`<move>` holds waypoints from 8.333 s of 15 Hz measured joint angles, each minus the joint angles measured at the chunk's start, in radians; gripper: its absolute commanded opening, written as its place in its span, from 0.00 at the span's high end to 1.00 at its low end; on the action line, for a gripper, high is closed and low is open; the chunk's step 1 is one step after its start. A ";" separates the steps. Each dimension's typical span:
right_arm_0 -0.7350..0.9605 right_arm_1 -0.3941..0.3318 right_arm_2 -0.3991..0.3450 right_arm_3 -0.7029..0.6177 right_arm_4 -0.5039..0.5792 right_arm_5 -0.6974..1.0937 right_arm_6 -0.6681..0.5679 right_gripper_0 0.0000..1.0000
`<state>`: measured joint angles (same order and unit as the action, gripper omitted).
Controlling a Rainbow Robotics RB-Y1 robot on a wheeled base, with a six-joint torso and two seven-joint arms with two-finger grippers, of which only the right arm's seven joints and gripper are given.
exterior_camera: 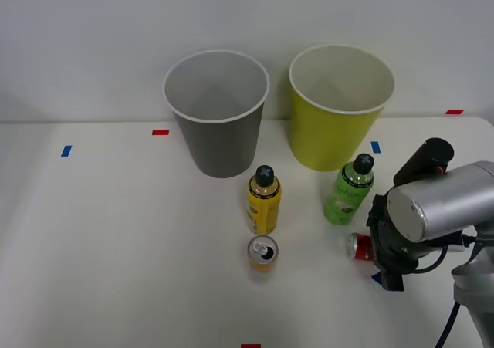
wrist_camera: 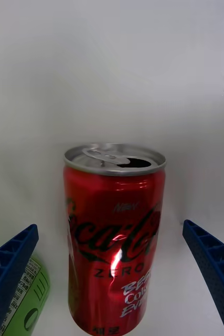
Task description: Put cans in the gray bin, plastic bottles in the light green bin
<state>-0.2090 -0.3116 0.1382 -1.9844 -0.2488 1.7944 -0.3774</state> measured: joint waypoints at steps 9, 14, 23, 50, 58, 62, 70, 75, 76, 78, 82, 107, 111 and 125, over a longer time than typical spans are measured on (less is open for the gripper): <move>-0.017 0.002 0.068 0.063 0.082 -0.028 -0.007 0.05; -0.019 0.000 0.076 0.064 0.104 -0.029 -0.007 0.04; -0.021 -0.023 0.147 0.064 0.167 -0.038 0.031 1.00; 0.373 -0.220 0.048 -0.545 0.479 -0.340 0.661 1.00; 0.490 -0.159 0.045 -0.572 0.738 -0.705 0.698 1.00; 0.491 -0.145 0.039 -0.572 0.760 -0.952 0.709 1.00; 0.327 -0.132 0.104 -0.399 0.686 -1.486 0.745 1.00; 0.129 -0.131 0.260 -0.384 0.672 -1.387 0.736 1.00; 0.086 -0.130 0.290 -0.384 0.671 -1.331 0.739 1.00; -0.001 -0.128 0.342 -0.383 0.670 -1.235 0.742 1.00; -0.171 -0.108 0.392 -0.225 0.670 -1.207 0.734 1.00; -0.571 -0.038 0.530 0.394 0.755 -1.410 0.685 0.16; -0.571 -0.032 0.528 0.395 0.776 -1.421 0.653 0.12; -0.363 -0.147 0.424 0.111 0.771 -1.427 0.519 0.12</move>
<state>-0.5720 -0.4587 0.5620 -1.8732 0.5225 0.3676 0.1414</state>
